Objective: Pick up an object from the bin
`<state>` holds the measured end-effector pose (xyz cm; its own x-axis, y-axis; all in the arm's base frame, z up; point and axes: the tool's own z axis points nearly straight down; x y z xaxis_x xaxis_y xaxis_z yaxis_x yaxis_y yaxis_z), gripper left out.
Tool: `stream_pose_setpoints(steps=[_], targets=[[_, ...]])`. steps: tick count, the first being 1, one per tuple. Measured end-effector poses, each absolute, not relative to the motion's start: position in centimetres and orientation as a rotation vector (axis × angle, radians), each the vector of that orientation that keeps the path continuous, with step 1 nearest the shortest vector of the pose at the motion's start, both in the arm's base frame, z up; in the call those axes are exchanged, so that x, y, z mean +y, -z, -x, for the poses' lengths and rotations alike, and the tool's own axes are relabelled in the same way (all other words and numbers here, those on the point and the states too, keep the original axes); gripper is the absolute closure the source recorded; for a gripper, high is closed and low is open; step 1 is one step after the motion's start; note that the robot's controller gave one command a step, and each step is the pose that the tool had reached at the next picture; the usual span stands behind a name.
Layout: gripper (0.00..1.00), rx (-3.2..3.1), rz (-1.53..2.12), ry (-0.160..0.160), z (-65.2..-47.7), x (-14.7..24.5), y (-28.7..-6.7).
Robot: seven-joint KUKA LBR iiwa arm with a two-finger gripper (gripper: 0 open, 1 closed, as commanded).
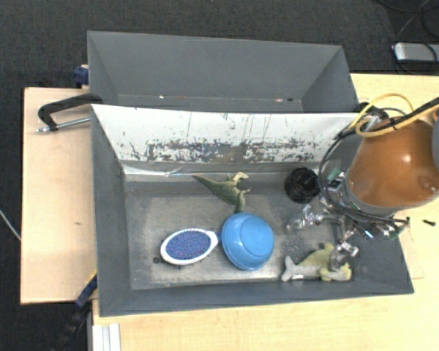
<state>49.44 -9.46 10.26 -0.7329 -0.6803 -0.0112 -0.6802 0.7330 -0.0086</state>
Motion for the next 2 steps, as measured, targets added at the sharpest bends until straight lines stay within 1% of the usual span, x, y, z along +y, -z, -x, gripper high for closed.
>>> stream_pose_setpoints(steps=[1, 2], targets=[[0.00, 2.773, 1.462, 0.002, -49.6, -7.1, -10.1], [0.00, 2.612, 1.740, 0.004, -49.6, -7.3, -7.4]])
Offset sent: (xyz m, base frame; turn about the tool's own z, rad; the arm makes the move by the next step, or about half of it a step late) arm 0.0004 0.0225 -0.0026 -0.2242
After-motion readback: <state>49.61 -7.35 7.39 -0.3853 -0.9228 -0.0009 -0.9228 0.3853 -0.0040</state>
